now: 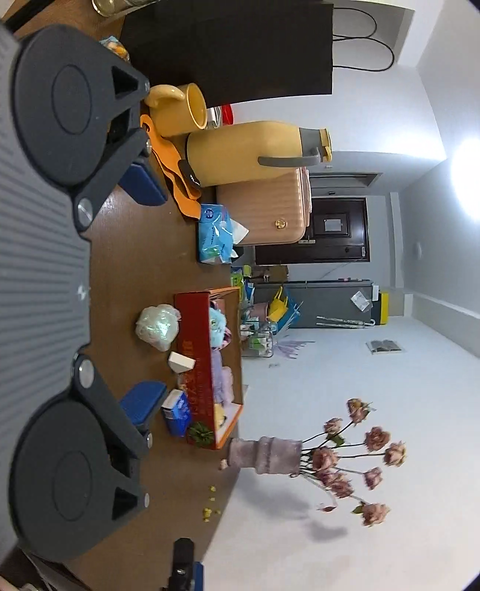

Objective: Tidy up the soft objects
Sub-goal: 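Pull both grippers back from the box above the table, then move both grippers to the blue tissue pack and close on it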

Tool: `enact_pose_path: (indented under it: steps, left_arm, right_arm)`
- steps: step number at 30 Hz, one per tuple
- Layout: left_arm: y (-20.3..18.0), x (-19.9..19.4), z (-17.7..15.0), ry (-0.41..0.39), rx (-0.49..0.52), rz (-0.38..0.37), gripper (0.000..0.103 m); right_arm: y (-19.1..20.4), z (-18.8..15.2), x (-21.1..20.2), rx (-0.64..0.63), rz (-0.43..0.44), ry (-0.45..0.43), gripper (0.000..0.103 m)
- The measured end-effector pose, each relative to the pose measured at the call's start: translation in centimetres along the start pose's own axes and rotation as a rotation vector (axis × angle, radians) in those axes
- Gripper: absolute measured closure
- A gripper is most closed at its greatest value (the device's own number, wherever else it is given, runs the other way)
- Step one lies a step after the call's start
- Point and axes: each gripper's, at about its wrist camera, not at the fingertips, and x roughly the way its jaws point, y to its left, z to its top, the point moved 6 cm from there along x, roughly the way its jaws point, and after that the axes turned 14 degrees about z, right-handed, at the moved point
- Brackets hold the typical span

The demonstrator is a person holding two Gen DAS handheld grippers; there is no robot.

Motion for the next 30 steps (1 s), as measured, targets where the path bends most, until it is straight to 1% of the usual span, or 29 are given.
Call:
enact_pose_path:
  steps: [2, 4, 8, 11, 14, 16, 18, 19, 21, 23, 24, 25, 27, 28, 30]
  left_arm:
    - [0.1, 0.3, 0.2, -0.001, -0.02, -0.009, 0.0]
    - [-0.1, 0.8, 0.0, 0.008, -0.016, -0.012, 0.0]
    - [-0.8, 2.9, -1.2, 0.068, -0.008, -0.012, 0.0]
    - [-2.0, 5.1, -1.6, 0.116, 0.002, -0.021, 0.0]
    - [-4.1, 6.7, -1.4, 0.128, 0.022, -0.09, 0.001]
    - [-6.0, 7.8, -1.0, 0.117, 0.036, -0.141, 0.002]
    - [-7.7, 9.0, -0.8, 0.121, 0.035, -0.178, 0.01]
    - [-8.7, 9.9, -0.6, 0.137, 0.03, -0.204, 0.014]
    - [-10.8, 12.0, -0.7, 0.189, 0.032, -0.254, 0.029]
    - [-12.7, 14.3, -1.0, 0.254, 0.028, -0.302, 0.041]
    - [-13.7, 15.6, -1.1, 0.296, 0.025, -0.324, 0.049]
    - [-14.6, 17.2, -1.1, 0.344, 0.014, -0.346, 0.052]
    - [-16.1, 19.8, -1.1, 0.411, -0.019, -0.38, 0.062]
    - [-17.0, 21.3, -0.9, 0.441, -0.034, -0.392, 0.064]
    - [-18.2, 23.6, -0.5, 0.469, -0.04, -0.392, 0.066]
  right_arm:
    - [-0.2, 0.3, 0.2, 0.004, -0.012, -0.009, 0.012]
    - [-0.4, 0.3, 0.8, 0.007, -0.011, 0.004, 0.012]
    - [-1.2, -0.3, 2.5, 0.012, -0.025, 0.051, 0.012]
    - [-2.4, -0.8, 4.0, 0.032, -0.048, 0.084, 0.013]
    - [-3.7, -1.1, 5.6, 0.049, -0.061, 0.104, 0.013]
    - [-4.5, -1.1, 6.6, 0.056, -0.065, 0.115, 0.014]
    - [-5.4, -1.1, 7.9, 0.061, -0.057, 0.125, 0.015]
    - [-6.0, -0.9, 8.8, 0.063, -0.047, 0.13, 0.016]
    - [-7.3, -0.6, 10.7, 0.072, -0.033, 0.14, 0.02]
    - [-8.7, -0.1, 12.9, 0.082, -0.019, 0.147, 0.036]
    - [-9.5, 0.1, 14.2, 0.092, -0.01, 0.154, 0.04]
    - [-10.3, 0.3, 15.5, 0.102, 0.002, 0.164, 0.045]
    - [-12.0, 0.4, 18.6, 0.137, 0.034, 0.191, 0.05]
    - [-12.7, 0.5, 19.8, 0.16, 0.045, 0.203, 0.053]
    - [-14.1, 0.4, 22.3, 0.208, 0.063, 0.224, 0.057]
